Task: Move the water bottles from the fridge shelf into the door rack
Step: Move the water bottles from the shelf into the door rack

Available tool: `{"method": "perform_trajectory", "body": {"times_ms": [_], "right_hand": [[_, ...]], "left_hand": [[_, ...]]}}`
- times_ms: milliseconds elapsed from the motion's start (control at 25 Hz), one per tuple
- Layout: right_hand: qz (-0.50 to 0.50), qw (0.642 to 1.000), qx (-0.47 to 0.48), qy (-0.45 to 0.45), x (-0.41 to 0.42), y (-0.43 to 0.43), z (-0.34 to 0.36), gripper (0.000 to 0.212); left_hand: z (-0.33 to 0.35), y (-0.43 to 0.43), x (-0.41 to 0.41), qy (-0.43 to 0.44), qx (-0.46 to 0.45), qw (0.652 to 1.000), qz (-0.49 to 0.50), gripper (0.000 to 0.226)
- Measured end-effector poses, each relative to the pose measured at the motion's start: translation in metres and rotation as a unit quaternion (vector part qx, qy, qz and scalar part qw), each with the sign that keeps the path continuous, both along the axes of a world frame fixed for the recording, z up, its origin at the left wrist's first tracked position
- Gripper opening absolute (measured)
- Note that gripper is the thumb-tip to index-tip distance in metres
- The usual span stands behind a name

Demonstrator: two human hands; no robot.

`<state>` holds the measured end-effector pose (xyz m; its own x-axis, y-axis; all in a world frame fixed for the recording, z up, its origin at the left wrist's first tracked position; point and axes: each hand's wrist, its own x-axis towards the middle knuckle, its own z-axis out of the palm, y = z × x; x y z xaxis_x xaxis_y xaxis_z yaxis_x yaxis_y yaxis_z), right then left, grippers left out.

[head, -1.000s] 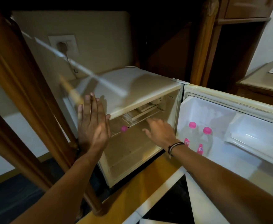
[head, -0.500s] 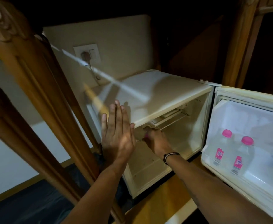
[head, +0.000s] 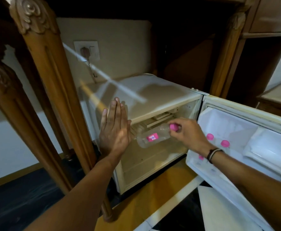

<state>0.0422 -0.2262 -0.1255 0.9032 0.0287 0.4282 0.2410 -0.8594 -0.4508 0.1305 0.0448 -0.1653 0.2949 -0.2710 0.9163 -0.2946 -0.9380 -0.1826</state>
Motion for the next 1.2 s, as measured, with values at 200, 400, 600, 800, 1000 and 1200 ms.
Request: {"method": "perform_trajectory", "body": {"times_ms": [200,400,600,800,1000,1200], "right_hand": [[-0.065,0.984,-0.144,0.085,-0.042,-0.045,0.056,0.019],[-0.158,0.948,-0.218,0.17,-0.062,-0.084,0.062,0.021],[-0.22,0.899,-0.317,0.208,-0.062,-0.094,0.049,0.03],[-0.22,0.881,-0.368,0.199,-0.057,-0.083,0.027,0.025],[-0.243,0.839,-0.439,0.209,-0.043,-0.078,0.005,0.029],[-0.291,0.782,-0.482,0.267,-0.042,-0.098,-0.012,0.031]], "left_hand": [[-0.003,0.001,-0.014,0.06,-0.011,0.998,-0.001,0.065],[-0.002,0.0,-0.022,0.13,-0.018,0.991,0.009,0.065],[0.0,0.003,-0.023,0.125,-0.019,0.992,-0.003,0.071],[-0.003,0.004,-0.02,0.097,-0.029,0.995,-0.018,0.071],[-0.006,0.002,-0.021,0.038,-0.036,0.998,-0.025,0.064],[-0.006,0.0,-0.021,-0.012,-0.045,0.999,-0.028,0.06]]}}
